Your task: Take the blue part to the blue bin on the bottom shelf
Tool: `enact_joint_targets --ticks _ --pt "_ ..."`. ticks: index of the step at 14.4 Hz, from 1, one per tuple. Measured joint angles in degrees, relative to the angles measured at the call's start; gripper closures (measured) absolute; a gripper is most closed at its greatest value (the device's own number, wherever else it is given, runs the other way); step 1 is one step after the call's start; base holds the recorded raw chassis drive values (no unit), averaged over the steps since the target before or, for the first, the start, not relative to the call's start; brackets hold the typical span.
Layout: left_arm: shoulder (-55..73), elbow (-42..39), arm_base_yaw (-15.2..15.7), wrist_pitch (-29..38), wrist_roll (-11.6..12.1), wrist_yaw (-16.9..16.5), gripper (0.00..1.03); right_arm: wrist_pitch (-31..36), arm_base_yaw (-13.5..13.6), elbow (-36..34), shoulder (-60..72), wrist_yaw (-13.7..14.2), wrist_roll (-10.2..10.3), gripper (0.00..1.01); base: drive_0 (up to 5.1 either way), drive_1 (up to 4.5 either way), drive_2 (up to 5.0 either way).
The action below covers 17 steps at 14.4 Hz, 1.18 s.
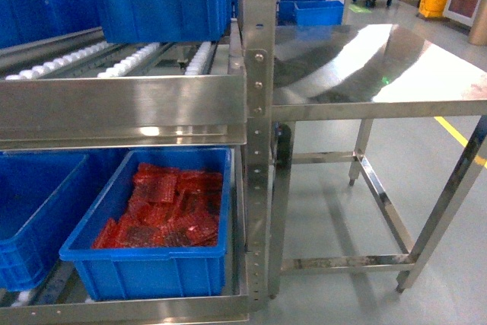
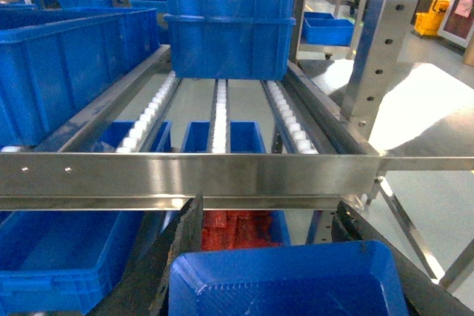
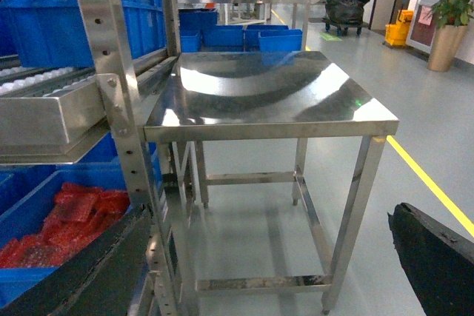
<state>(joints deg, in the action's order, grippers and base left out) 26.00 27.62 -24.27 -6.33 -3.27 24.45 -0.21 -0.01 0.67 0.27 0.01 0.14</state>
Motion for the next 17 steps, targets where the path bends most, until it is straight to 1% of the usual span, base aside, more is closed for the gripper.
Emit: enact_joint_targets --ticks 17 --pt "0.00 0.00 0.07 0.09 0.00 -0.02 0.59 -0.11 0.00 0.00 0.00 0.02 0.00 0.03 -5.0 2.42 2.4"
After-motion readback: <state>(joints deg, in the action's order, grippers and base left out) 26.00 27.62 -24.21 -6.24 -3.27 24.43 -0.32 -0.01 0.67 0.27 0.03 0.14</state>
